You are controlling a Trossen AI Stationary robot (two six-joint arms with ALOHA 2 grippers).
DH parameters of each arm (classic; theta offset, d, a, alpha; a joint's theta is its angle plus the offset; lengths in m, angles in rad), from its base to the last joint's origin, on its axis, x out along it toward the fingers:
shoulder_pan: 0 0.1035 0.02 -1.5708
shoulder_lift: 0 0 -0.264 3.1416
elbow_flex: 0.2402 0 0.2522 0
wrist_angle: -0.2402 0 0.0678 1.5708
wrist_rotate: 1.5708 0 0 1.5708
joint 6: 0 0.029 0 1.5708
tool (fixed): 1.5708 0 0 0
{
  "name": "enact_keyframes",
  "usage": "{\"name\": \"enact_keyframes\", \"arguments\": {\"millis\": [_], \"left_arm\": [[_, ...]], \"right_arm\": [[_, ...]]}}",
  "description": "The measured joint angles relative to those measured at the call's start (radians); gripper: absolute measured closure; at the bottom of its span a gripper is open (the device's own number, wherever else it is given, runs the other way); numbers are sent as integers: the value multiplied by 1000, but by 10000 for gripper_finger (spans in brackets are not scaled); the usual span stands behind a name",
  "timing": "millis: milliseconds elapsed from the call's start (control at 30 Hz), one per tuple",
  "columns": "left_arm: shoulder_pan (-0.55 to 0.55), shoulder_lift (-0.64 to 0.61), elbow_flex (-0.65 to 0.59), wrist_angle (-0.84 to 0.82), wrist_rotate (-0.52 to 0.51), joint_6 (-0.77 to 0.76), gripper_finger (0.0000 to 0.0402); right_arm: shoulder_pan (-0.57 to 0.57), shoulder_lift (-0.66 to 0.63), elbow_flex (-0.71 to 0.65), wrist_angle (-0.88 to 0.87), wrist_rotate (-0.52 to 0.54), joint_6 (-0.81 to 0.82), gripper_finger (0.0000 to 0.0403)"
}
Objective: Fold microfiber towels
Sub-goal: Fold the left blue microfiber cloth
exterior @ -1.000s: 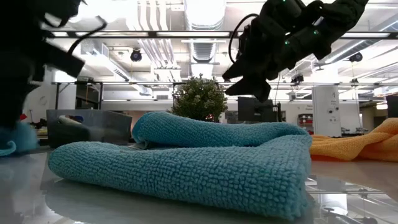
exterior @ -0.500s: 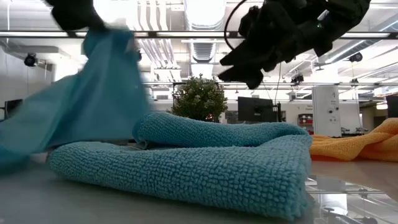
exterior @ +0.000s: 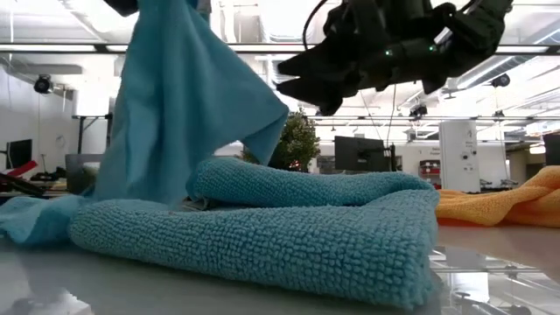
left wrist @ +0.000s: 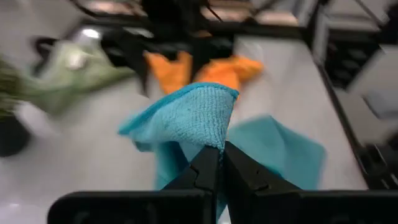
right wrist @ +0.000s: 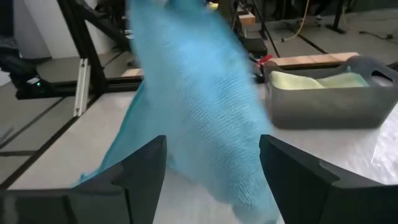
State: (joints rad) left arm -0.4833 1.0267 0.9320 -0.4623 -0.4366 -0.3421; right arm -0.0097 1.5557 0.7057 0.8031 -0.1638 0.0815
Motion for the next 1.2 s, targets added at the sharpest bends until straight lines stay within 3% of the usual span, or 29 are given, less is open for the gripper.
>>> {"name": "enact_keyframes", "arguments": {"millis": [300,500,633,1200], "left_arm": [[-39,159,-97,110,233,10,402],[-43,275,-122,183,375,-25,402],[-43,305,-132,185,406,-88,402],[-43,283,-137,184,404,-95,402]], "right_arm": [[1,77,43,-81,-5,37,156],[1,159,68,-94,-201,81,157],[3,186,74,-109,-330,83,156],[3,268,73,-167,-284,11,185]]}}
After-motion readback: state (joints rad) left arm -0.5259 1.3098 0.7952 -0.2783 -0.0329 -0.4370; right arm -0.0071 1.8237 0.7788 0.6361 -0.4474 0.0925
